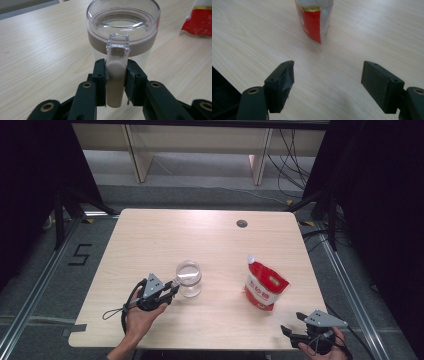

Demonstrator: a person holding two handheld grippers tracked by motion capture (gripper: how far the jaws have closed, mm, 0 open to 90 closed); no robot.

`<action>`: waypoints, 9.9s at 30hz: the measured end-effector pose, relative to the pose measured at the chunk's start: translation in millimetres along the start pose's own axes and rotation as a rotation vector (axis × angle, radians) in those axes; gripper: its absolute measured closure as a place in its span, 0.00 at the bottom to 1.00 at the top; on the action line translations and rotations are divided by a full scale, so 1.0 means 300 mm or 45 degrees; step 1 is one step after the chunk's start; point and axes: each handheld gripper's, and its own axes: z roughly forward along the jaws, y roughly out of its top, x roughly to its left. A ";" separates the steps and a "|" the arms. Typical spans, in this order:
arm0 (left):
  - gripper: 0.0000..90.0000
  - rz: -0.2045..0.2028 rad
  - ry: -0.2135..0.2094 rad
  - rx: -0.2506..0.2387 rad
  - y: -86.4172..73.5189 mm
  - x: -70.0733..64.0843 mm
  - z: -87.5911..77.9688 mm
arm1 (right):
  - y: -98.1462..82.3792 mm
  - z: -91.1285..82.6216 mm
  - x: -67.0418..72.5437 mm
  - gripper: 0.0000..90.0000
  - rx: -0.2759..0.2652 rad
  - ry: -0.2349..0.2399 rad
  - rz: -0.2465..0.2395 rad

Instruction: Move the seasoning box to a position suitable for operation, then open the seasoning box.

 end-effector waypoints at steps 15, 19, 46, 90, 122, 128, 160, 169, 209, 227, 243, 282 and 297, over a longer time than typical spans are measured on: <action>0.81 0.073 -0.088 -0.003 -0.002 -0.012 -0.014 | 0.000 -0.001 0.010 0.30 0.010 0.021 0.045; 0.81 0.055 -0.173 -0.012 -0.012 -0.031 -0.017 | 0.000 -0.003 0.011 0.30 0.012 0.016 0.044; 0.81 0.092 -0.331 -0.044 -0.017 -0.087 -0.014 | 0.003 -0.002 0.015 0.30 -0.010 0.022 0.036; 0.79 0.180 -0.570 -0.074 -0.023 -0.117 -0.002 | 0.018 0.002 0.052 0.30 -0.034 0.120 -0.002; 0.42 -0.070 -0.545 -0.087 0.039 -0.125 -0.119 | 0.020 0.003 0.086 0.32 -0.042 0.206 -0.085; 0.46 -0.068 -0.544 -0.089 0.053 -0.130 -0.116 | 0.023 0.001 0.099 0.32 -0.048 0.218 -0.088; 0.94 -0.016 -0.420 -0.098 0.088 -0.147 -0.074 | 0.112 0.039 0.216 0.52 -0.194 0.265 -0.210; 0.94 0.002 -0.406 -0.093 0.087 -0.151 -0.079 | 0.155 0.087 0.252 0.60 -0.193 0.284 -0.236; 0.99 0.011 -0.423 -0.110 0.078 -0.163 -0.081 | 0.279 0.208 0.311 0.87 -0.312 0.345 -0.298; 0.99 0.015 -0.425 -0.115 0.074 -0.162 -0.083 | 0.316 0.219 0.331 0.93 -0.341 0.377 -0.304; 0.50 0.014 -0.474 -0.152 0.063 -0.124 -0.115 | 0.341 0.226 0.346 0.94 -0.381 0.385 -0.326; 0.20 0.040 -0.338 0.049 -0.087 -0.067 -0.134 | 0.413 0.233 0.456 0.94 -0.463 0.440 -0.371; 0.20 -0.023 -0.351 0.051 -0.095 -0.080 -0.130 | 0.423 0.241 0.480 0.93 -0.467 0.477 -0.387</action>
